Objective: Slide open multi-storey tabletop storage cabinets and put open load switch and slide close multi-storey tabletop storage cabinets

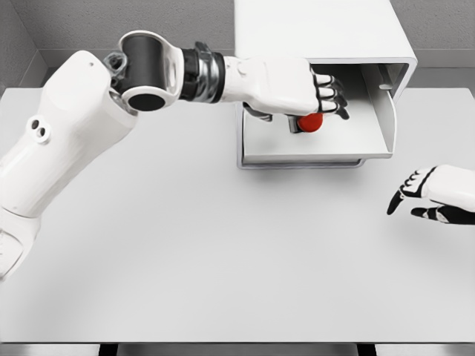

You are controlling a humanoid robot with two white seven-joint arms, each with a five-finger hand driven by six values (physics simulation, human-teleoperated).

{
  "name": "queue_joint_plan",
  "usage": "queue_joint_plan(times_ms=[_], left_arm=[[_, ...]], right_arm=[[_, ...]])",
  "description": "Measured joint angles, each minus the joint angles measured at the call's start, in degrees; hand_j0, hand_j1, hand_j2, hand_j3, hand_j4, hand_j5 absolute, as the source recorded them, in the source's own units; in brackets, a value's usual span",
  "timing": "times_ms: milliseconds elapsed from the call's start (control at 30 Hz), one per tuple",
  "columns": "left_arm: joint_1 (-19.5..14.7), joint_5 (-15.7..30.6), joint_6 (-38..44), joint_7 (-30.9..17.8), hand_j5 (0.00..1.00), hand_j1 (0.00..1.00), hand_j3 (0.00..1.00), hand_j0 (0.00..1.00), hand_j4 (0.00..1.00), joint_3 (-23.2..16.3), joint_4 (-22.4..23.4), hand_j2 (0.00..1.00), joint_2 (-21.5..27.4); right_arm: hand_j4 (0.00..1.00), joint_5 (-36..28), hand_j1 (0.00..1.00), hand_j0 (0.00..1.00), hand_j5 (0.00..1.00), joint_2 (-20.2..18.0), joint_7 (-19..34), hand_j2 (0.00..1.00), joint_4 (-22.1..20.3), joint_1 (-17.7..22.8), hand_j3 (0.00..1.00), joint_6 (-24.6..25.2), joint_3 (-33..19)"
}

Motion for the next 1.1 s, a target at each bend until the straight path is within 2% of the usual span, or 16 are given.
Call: queue_joint_plan(times_ms=[200,267,333,433,533,600,667,733,800,900,1033,1100], left_arm=[[-1.1,1.4,0.0,-0.5,1.00,1.00,1.00,1.00,1.00,0.1,-0.4,1.00,0.0],[-1.8,4.9,0.1,-0.1,1.00,1.00,1.00,1.00,1.00,0.2,-1.5,1.00,0.9],[-1.8,10.0,0.6,0.7,1.00,1.00,1.00,1.00,1.00,0.4,-5.0,1.00,3.6],[-1.8,19.2,0.9,1.2,1.00,1.00,1.00,1.00,1.00,0.6,-11.3,1.00,10.5],[-1.2,30.2,1.1,1.4,1.00,1.00,1.00,1.00,1.00,1.6,-15.5,1.00,20.9],[1.0,37.6,1.1,1.5,1.00,1.00,1.00,1.00,1.00,2.0,-16.6,1.00,29.6],[5.2,41.6,1.0,1.5,1.00,1.00,1.00,1.00,1.00,2.2,-17.0,1.00,37.2],[8.3,43.5,1.0,1.5,1.00,1.00,1.00,1.00,1.00,2.3,-16.1,1.00,41.2],[9.1,44.4,1.1,1.5,1.00,1.00,1.00,1.00,1.00,2.3,-15.1,1.00,42.7],[10.0,44.0,1.1,1.5,1.00,1.00,1.00,1.00,1.00,2.2,-14.4,1.00,42.6],[13.9,42.8,1.1,1.5,1.00,1.00,1.00,1.00,1.00,2.0,-14.1,1.00,41.3],[14.2,42.4,1.1,1.5,1.00,1.00,1.00,1.00,1.00,2.0,-14.0,1.00,40.6]], right_arm=[[0.56,0.0,0.56,0.56,0.56,0.2,0.0,0.56,0.0,-2.6,0.56,0.0,2.3],[0.56,0.0,0.56,0.56,0.56,0.6,0.0,0.56,0.0,-6.4,0.56,0.1,4.2],[0.56,0.0,0.56,0.56,0.56,1.0,0.0,0.56,0.0,-8.6,0.56,0.0,6.7],[0.56,0.3,0.56,0.56,0.56,1.7,0.0,0.56,0.0,-11.2,0.56,0.0,10.3],[0.56,0.4,0.56,0.56,0.56,2.0,0.0,0.56,0.0,-11.5,0.56,0.0,12.1],[0.56,0.5,0.56,0.56,0.56,2.3,0.0,0.56,0.0,-13.4,0.56,0.0,13.2],[0.56,0.6,0.56,0.56,0.56,2.7,0.0,0.56,0.0,-16.0,0.56,0.0,15.1],[0.56,1.0,0.56,0.56,0.56,3.2,0.0,0.56,0.0,-16.5,0.56,0.0,16.5],[0.56,1.2,0.56,0.56,0.56,3.6,0.0,0.56,0.0,-17.6,0.56,0.0,17.3],[0.56,1.4,0.56,0.56,0.56,4.3,0.0,0.56,0.1,-19.3,0.56,0.0,17.9],[0.56,1.9,0.56,0.56,0.56,5.3,0.0,0.56,0.5,-22.5,0.56,0.0,19.7],[0.57,2.3,0.57,0.57,0.57,6.0,0.0,0.57,0.9,-23.4,0.57,0.0,20.2]])
